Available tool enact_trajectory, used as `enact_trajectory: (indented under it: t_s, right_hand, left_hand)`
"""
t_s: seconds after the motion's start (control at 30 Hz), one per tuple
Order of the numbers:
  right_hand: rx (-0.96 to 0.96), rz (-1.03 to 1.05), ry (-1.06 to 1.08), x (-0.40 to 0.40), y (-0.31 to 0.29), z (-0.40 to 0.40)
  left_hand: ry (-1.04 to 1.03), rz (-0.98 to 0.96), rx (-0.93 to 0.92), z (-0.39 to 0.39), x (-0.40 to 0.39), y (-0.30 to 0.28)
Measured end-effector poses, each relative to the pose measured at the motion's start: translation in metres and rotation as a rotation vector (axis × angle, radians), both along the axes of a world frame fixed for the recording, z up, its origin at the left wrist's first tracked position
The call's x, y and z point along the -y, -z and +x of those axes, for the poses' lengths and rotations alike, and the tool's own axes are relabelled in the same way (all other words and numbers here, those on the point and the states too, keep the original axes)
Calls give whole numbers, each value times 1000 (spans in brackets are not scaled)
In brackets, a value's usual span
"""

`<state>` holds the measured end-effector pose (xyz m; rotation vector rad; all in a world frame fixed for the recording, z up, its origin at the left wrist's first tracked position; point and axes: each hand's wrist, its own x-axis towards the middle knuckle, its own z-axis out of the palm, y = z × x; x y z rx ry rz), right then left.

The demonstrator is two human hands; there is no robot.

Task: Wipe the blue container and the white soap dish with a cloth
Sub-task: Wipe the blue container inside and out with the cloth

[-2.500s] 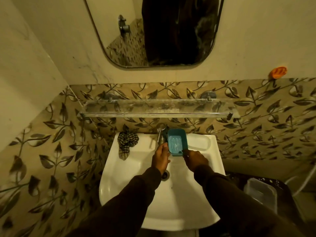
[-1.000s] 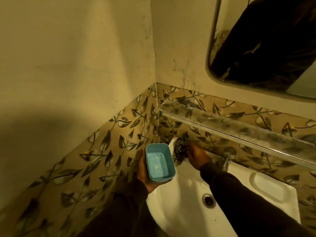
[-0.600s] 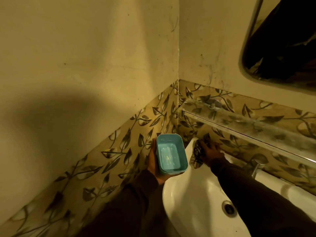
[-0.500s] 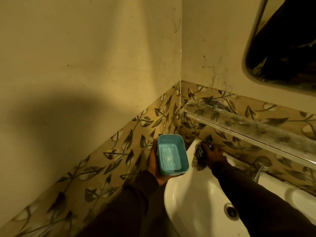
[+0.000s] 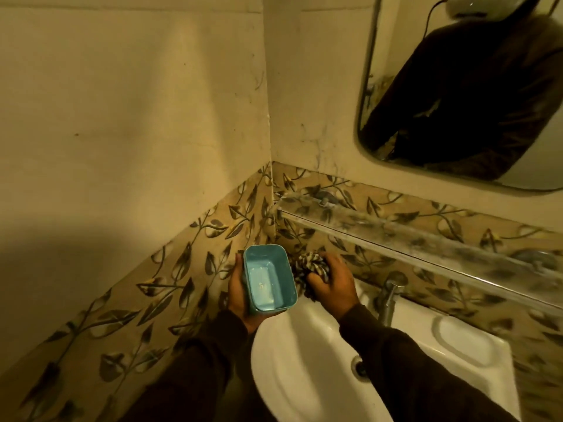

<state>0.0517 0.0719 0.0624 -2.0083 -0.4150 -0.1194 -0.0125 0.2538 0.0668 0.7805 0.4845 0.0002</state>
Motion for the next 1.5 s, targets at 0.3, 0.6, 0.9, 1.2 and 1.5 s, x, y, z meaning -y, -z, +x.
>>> enact_trajectory:
  t_s: [0.3,0.6,0.9,1.2,1.5]
  right_hand:
    - [271,-116,131,89,-118,-44]
    - [270,-331,217,101,-142,-40]
    - [196,-464,176,141,-154,-54]
    - [361,-622,442,144,-161,-54]
    - [295,-474,143,152,-185,-56]
  left_hand:
    - [430,-170,98,24,123,-49]
    - [487,-139,132,30,184,-66]
    - [570,-209,168,19,214,-82]
    - [558,-148,214,24,234,-95]
    - [589,-143,294,40,221,-114]
